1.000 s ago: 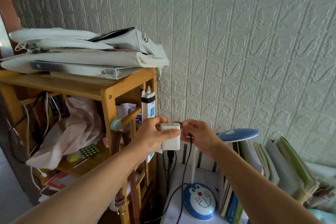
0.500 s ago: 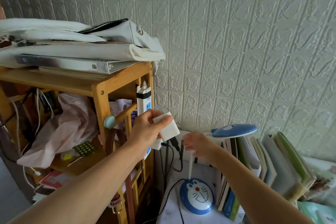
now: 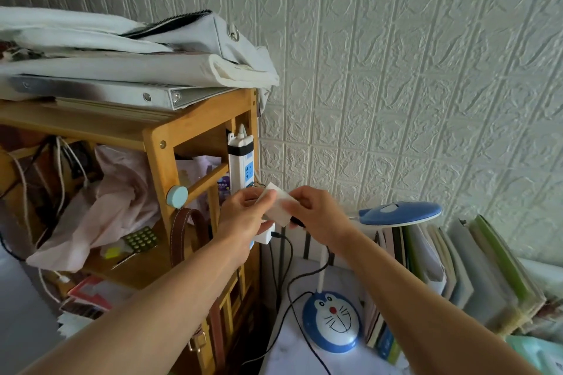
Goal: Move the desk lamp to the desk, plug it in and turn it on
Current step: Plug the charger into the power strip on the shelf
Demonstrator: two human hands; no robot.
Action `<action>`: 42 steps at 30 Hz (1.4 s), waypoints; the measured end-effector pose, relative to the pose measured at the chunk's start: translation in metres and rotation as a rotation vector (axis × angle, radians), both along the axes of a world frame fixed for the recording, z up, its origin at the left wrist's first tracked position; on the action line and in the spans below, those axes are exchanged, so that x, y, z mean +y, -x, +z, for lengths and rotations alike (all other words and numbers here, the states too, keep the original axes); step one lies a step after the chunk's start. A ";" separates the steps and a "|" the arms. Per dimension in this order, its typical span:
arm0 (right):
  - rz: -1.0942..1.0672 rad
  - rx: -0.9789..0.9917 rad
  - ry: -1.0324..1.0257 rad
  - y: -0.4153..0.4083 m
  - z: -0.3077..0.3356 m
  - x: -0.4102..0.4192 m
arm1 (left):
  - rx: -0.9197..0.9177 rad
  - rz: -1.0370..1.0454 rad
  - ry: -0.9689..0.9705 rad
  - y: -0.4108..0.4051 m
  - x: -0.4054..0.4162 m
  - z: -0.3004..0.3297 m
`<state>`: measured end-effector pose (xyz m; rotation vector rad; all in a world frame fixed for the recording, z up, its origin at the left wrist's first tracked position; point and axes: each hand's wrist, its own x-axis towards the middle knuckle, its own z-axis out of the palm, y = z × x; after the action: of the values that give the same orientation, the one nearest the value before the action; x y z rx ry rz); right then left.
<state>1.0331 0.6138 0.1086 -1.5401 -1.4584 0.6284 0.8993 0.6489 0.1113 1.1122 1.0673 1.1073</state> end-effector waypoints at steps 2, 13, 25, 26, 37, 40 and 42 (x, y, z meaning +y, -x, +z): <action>-0.055 -0.120 -0.002 0.001 0.002 0.009 | 0.050 0.035 0.031 0.002 0.005 -0.003; -0.189 -0.298 0.007 0.010 0.016 0.058 | 0.216 0.116 0.068 0.006 0.022 -0.003; -0.166 -0.399 0.025 0.009 0.022 0.071 | 0.256 0.150 -0.059 0.009 0.037 -0.008; -0.158 -0.403 0.024 0.009 0.023 0.071 | 0.271 0.148 -0.071 0.009 0.038 -0.008; -0.148 -0.452 -0.002 0.010 0.028 0.066 | 0.334 0.125 -0.075 0.007 0.039 -0.008; -0.152 -0.464 0.005 0.011 0.029 0.067 | 0.340 0.125 -0.083 0.006 0.039 -0.009; -0.151 -0.441 0.024 0.010 0.029 0.069 | 0.342 0.125 -0.095 0.007 0.039 -0.008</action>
<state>1.0233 0.6824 0.1381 -1.8681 -1.6345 0.2224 0.8926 0.6877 0.1030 1.3583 1.3775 1.0988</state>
